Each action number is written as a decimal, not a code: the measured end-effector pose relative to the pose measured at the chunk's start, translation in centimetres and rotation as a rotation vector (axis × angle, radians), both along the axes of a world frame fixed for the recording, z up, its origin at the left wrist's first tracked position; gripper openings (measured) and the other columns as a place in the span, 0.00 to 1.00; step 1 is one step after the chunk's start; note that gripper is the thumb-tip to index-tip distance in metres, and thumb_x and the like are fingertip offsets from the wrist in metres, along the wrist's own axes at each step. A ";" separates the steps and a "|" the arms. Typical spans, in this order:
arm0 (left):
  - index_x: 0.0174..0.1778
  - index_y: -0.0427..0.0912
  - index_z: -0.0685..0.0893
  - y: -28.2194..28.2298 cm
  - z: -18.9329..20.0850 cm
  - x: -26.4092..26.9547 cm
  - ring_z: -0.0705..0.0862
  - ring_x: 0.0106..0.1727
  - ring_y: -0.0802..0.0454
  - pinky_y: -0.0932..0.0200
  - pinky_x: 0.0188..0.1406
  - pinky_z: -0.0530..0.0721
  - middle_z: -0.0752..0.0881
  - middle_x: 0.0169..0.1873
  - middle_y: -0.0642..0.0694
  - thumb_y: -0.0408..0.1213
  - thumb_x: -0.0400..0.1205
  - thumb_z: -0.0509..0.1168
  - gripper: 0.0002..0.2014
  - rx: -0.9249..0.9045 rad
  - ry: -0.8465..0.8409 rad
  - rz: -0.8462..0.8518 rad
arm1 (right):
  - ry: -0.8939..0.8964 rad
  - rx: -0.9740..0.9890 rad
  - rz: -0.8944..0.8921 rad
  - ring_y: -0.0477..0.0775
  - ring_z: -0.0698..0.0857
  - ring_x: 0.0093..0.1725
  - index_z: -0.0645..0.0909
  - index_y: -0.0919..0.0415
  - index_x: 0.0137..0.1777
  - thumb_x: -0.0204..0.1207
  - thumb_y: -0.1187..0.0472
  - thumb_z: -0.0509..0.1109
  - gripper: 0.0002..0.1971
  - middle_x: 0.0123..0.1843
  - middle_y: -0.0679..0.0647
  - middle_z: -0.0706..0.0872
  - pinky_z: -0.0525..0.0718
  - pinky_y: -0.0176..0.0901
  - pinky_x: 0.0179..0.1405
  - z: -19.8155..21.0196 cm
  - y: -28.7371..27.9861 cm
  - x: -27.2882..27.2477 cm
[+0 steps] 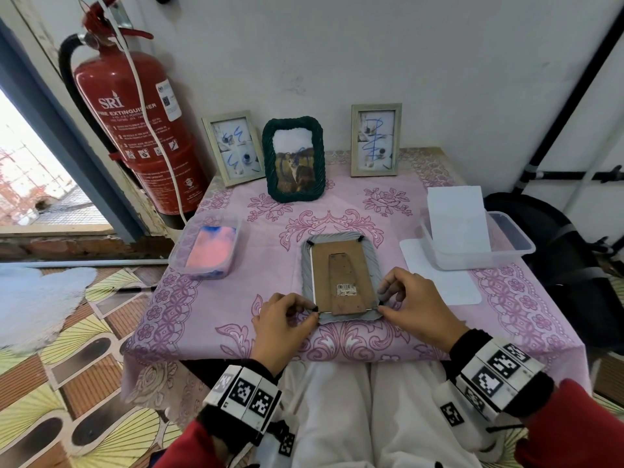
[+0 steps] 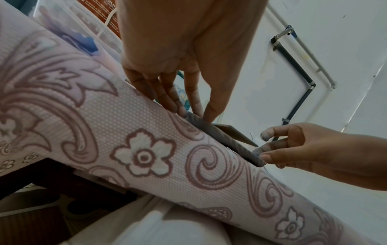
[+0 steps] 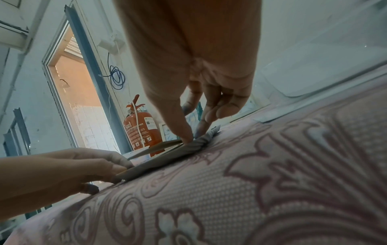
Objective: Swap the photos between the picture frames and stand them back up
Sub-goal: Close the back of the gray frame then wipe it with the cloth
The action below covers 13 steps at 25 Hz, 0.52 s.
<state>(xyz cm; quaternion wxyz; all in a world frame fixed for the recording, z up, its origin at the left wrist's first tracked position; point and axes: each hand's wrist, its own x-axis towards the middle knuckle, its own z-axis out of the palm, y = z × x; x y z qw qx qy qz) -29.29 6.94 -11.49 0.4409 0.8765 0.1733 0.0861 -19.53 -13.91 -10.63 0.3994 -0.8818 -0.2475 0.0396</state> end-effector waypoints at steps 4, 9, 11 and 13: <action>0.39 0.55 0.84 0.0 0.0 -0.1 0.81 0.50 0.49 0.41 0.61 0.77 0.83 0.44 0.47 0.38 0.73 0.74 0.07 -0.002 -0.013 -0.005 | -0.028 0.013 0.033 0.39 0.79 0.36 0.76 0.51 0.41 0.63 0.70 0.77 0.16 0.39 0.47 0.87 0.75 0.24 0.35 -0.3 0.0 -0.1; 0.41 0.50 0.87 0.1 -0.1 -0.1 0.82 0.50 0.50 0.43 0.61 0.78 0.83 0.44 0.47 0.37 0.72 0.73 0.05 -0.027 -0.012 0.016 | -0.093 -0.067 0.029 0.47 0.78 0.45 0.75 0.47 0.41 0.63 0.64 0.79 0.16 0.37 0.40 0.84 0.78 0.39 0.42 -0.4 -0.5 -0.2; 0.41 0.47 0.88 0.2 -0.1 -0.1 0.82 0.49 0.50 0.46 0.61 0.78 0.83 0.43 0.45 0.34 0.72 0.73 0.05 -0.058 -0.026 0.020 | -0.087 -0.055 0.041 0.48 0.80 0.43 0.71 0.43 0.37 0.62 0.66 0.79 0.20 0.36 0.40 0.84 0.79 0.40 0.41 -0.3 -0.5 -0.2; 0.41 0.46 0.89 0.3 -0.1 0.0 0.82 0.48 0.51 0.48 0.60 0.78 0.84 0.43 0.44 0.32 0.72 0.73 0.05 -0.065 -0.021 0.013 | -0.091 -0.042 0.030 0.46 0.80 0.40 0.69 0.42 0.36 0.61 0.66 0.80 0.22 0.36 0.42 0.85 0.79 0.40 0.39 -0.2 -0.3 -0.1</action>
